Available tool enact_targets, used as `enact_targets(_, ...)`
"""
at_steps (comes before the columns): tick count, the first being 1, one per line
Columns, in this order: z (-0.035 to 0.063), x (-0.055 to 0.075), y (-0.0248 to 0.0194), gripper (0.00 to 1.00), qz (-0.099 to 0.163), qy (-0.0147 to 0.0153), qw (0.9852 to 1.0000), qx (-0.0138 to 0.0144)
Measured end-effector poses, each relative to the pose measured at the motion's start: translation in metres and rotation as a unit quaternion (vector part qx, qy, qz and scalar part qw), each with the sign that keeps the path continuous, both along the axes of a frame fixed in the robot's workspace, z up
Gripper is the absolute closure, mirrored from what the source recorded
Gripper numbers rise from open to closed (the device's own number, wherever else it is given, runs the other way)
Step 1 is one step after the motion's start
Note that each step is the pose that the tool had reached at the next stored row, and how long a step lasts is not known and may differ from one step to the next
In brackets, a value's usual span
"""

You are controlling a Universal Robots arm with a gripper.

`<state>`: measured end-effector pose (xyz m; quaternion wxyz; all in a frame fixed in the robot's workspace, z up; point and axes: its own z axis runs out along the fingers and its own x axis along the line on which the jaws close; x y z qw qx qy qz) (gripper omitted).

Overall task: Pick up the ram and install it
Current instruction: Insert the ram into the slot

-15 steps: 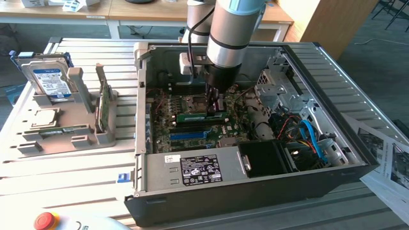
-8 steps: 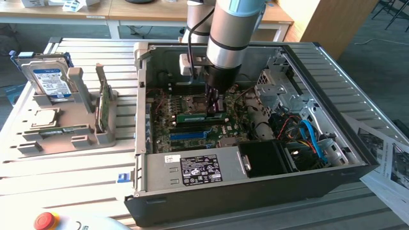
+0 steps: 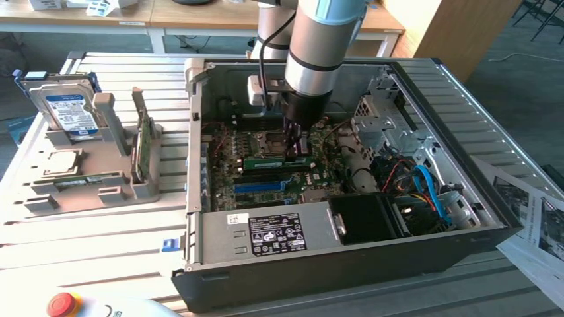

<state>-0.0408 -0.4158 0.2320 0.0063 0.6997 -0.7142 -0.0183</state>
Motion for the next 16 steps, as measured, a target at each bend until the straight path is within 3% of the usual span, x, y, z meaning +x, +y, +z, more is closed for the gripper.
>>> enact_targets(16,-0.0016,0.0004,0.0007,0.88,0.0,0.0,1.0,0.0)
